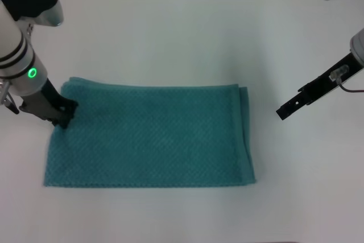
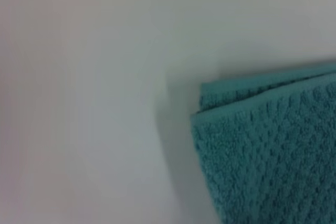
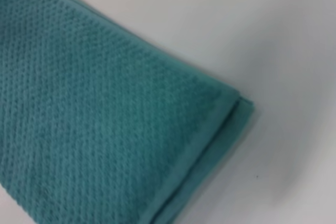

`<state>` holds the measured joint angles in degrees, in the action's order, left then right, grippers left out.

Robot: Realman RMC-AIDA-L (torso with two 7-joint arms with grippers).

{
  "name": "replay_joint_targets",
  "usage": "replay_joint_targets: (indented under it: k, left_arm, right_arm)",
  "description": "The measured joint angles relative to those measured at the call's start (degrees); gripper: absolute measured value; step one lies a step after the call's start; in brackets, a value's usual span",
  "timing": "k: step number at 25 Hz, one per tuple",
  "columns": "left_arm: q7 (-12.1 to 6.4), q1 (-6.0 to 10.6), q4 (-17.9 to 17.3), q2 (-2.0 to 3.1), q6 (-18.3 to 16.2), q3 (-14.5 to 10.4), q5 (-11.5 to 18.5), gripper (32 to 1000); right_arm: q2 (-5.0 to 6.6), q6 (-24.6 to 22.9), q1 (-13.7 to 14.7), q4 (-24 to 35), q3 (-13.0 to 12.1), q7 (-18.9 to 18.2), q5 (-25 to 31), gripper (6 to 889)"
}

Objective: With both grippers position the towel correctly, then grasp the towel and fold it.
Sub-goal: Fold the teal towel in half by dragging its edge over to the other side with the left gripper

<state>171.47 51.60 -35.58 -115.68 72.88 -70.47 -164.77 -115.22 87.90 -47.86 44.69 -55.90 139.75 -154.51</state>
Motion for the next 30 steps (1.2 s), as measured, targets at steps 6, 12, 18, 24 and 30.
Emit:
replay_joint_targets:
  k: [6,12,18,24,30]
  left_arm:
    - [0.07,-1.42,-1.3,1.86,0.0,-0.5,0.0,75]
    - [0.09,-2.78,-2.1,3.20,0.4,-0.5,0.0,75]
    - [0.09,-3.16,-2.4,3.44,0.7,-0.5,0.0,73]
    - [-0.02,-2.39,-4.1,2.78,3.2,-0.4,0.0,73]
    - [-0.22,0.30,-15.6,-1.29,12.2,-0.5,2.1,74]
  right_arm:
    - [0.00,0.0,0.0,-0.1,0.6,-0.1,0.0,854]
    - [0.00,0.0,0.0,-0.2,1.4,-0.2,0.0,854]
    - [0.00,0.0,0.0,-0.4,1.4,-0.4,0.0,854]
    - [0.00,-0.3,0.1,-0.4,1.4,-0.5,0.0,854]
    - [0.24,-0.8,1.3,-0.2,1.4,-0.6,0.0,854]
